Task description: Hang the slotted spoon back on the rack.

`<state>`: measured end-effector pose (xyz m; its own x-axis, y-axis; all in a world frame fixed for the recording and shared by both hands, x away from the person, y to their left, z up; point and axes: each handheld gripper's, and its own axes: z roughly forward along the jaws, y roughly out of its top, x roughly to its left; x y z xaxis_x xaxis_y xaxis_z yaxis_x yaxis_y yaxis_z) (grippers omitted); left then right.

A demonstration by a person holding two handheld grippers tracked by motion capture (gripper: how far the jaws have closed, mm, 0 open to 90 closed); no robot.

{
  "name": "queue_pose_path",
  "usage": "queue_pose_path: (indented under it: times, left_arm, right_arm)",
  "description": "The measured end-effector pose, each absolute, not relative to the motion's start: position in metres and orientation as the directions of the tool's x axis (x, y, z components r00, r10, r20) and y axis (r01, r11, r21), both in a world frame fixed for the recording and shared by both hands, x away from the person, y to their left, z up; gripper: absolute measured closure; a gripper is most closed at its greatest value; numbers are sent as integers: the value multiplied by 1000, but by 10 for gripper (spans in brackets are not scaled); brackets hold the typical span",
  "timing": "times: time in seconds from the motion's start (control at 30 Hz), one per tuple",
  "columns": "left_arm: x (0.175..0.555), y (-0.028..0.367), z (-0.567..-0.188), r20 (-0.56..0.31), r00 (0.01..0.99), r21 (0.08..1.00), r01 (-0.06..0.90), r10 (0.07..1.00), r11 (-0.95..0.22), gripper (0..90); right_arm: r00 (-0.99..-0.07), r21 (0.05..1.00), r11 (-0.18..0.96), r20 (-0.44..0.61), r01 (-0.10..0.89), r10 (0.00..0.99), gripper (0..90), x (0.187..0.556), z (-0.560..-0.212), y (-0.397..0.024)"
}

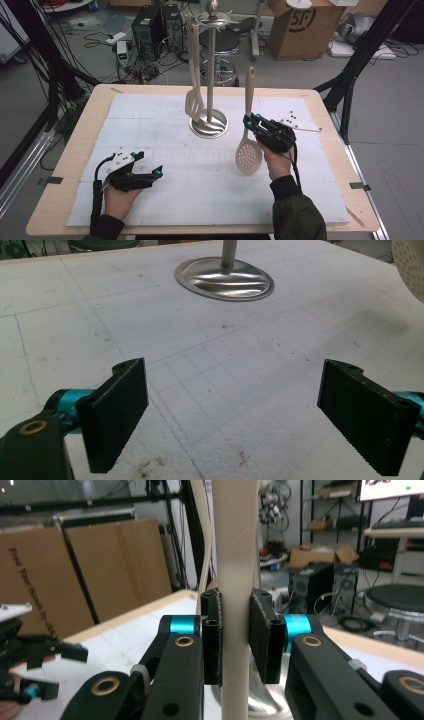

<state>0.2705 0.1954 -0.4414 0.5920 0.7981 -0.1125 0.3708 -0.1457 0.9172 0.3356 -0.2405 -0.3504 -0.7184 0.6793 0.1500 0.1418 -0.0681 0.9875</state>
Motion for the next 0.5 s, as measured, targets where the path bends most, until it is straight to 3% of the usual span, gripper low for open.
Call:
queue_pose_path:
  times: [0.5]
  left_arm:
    - [271, 197, -442, -116, 590, 916, 374, 799, -144, 134]
  right_arm:
    - [-756, 979, -196, 163, 47, 634, 778, 349, -347, -207]
